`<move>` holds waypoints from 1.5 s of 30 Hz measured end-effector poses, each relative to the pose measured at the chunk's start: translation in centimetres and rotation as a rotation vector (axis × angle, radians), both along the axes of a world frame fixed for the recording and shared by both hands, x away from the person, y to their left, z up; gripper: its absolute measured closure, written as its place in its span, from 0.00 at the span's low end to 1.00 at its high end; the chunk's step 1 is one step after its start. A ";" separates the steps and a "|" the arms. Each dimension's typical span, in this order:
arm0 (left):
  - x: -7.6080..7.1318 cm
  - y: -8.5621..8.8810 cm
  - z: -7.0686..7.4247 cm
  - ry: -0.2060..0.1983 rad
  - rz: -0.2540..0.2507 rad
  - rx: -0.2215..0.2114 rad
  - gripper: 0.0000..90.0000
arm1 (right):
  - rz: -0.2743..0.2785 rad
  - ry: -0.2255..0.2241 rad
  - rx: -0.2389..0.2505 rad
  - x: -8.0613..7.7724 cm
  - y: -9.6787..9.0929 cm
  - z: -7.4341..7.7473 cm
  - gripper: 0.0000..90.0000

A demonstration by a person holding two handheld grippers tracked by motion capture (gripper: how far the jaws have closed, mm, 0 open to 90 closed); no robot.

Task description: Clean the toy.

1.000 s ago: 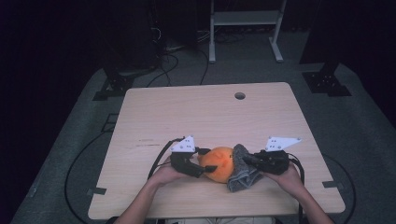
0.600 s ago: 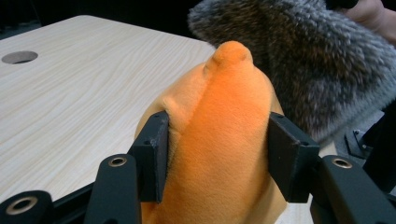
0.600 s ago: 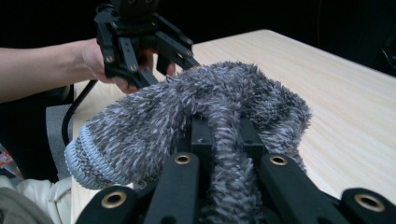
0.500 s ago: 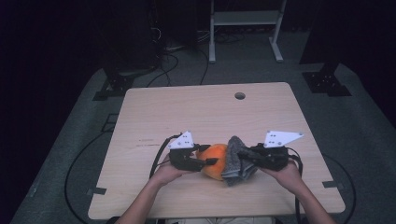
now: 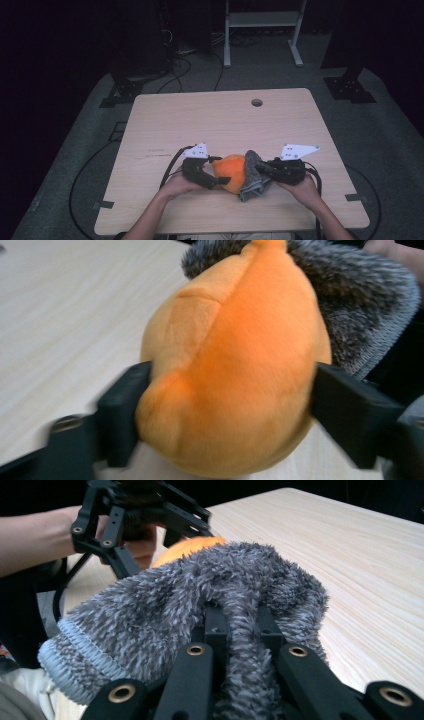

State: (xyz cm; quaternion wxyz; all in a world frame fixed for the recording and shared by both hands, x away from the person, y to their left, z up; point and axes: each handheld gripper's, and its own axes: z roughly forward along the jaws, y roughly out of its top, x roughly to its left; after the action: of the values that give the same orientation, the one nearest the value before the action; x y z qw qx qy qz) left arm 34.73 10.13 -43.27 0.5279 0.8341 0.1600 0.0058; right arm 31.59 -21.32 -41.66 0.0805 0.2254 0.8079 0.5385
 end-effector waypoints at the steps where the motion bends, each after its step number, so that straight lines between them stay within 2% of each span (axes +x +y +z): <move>1: 0.0 0.0 0.1 -0.003 0.008 -0.008 0.33 | -0.008 0.006 0.001 0.0 -0.3 -0.1 0.90; 5: -0.1 0.2 0.4 -0.017 0.024 -0.029 0.42 | -0.054 0.037 -0.056 -0.3 -1.9 -1.0 0.90; 7: -0.3 0.2 1.0 -0.028 0.037 -0.047 0.42 | -0.058 0.032 -0.045 -0.4 -2.2 -0.8 0.90; 8: -0.4 0.2 1.4 -0.034 0.043 -0.053 0.43 | -0.060 0.018 -0.034 -0.6 -2.4 -0.4 0.90; 9: -0.5 0.2 1.7 -0.041 0.044 -0.042 0.43 | -0.052 -0.014 -0.007 -0.9 -2.3 0.8 0.90; 10: -0.6 0.2 2.0 -0.049 0.048 -0.032 0.43 | -0.052 -0.014 -0.007 -0.9 -2.3 0.8 0.90; 13: -0.8 -0.1 2.3 -0.045 0.054 -0.022 0.43 | -0.020 -0.070 0.020 -1.2 -1.3 2.8 0.90; 14: -0.9 -0.2 2.3 -0.045 0.051 -0.019 0.44 | -0.008 -0.081 0.018 -1.3 -0.8 3.2 0.90; 15: -1.1 -0.3 2.3 -0.049 0.044 -0.015 0.44 | 0.011 -0.102 -0.012 -1.2 0.4 3.6 0.90; 16: -1.2 -0.5 2.3 -0.054 0.038 -0.014 0.44 | 0.011 -0.102 -0.012 -1.2 0.4 3.6 0.90; 17: -1.3 -0.5 2.3 -0.059 0.040 -0.002 0.44 | 0.016 -0.106 -0.033 -1.0 0.9 3.5 0.90; 18: -1.2 -0.5 2.2 -0.058 0.039 0.004 0.43 | 0.014 -0.104 -0.047 -0.9 1.2 3.3 0.90; 19: -1.1 -0.3 2.0 -0.048 0.028 -0.004 0.37 | 0.014 -0.083 -0.037 -0.4 1.2 2.6 0.90; 20: -0.9 -0.1 1.8 -0.025 0.011 -0.018 0.37 | 0.014 -0.083 -0.037 -0.4 1.2 2.6 0.90; 21: -0.7 0.0 1.6 -0.002 -0.011 -0.031 0.32 | 0.011 -0.069 -0.025 -0.3 1.1 2.2 0.90; 23: -0.6 0.2 1.3 0.002 -0.024 -0.049 0.23 | 0.003 -0.056 -0.018 -0.3 0.8 1.7 0.90; 24: -0.4 0.1 1.1 0.010 -0.017 -0.048 0.21 | -0.001 -0.053 -0.005 -0.3 0.6 1.5 0.90; 26: -0.3 -0.2 0.8 0.017 0.000 -0.013 0.17 | -0.005 -0.046 0.001 -0.4 0.4 1.3 0.90; 27: -0.2 -0.4 0.6 0.026 -0.003 -0.014 0.16 | -0.009 -0.043 0.003 -0.5 0.2 1.2 0.90; 28: -0.3 -0.5 0.4 0.022 -0.003 -0.026 0.18 | -0.011 -0.038 0.004 -0.5 0.1 1.1 0.90; 31: -0.9 -0.9 0.7 -0.042 0.016 -0.027 0.37 | -0.024 -0.032 -0.003 -0.6 -0.6 0.8 0.90; 33: -1.0 -0.9 1.2 -0.058 0.029 -0.031 0.44 | -0.040 -0.029 -0.023 -0.7 -1.2 0.7 0.90; 35: -1.1 -0.7 1.6 -0.083 0.048 -0.051 0.47 | -0.059 -0.042 -0.044 -1.0 -2.0 1.2 0.90; 37: -1.2 -0.6 2.1 -0.106 0.051 -0.030 0.47 | -0.061 -0.052 -0.036 -1.1 -2.1 1.5 0.90; 38: -1.2 -0.4 2.1 -0.104 0.055 -0.028 0.47 | -0.058 -0.063 -0.026 -1.2 -2.1 1.8 0.90; 42: -1.2 -0.5 2.0 -0.097 0.040 -0.026 0.48 | -0.021 -0.099 -0.019 -1.1 -0.7 3.0 0.90; 44: -1.5 -0.7 1.8 -0.120 0.007 -0.018 0.48 | -0.003 -0.110 -0.046 -0.8 0.3 3.1 0.90; 45: -1.6 -0.8 1.6 -0.132 0.000 -0.012 0.47 | 0.005 -0.102 -0.055 -0.6 0.7 3.0 0.90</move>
State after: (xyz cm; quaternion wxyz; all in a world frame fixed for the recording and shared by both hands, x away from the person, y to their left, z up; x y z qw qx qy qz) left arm 33.13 9.29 -41.64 0.5422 0.8288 0.1247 0.0597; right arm 30.97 -20.61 -38.67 0.1267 0.1935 0.8177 0.5272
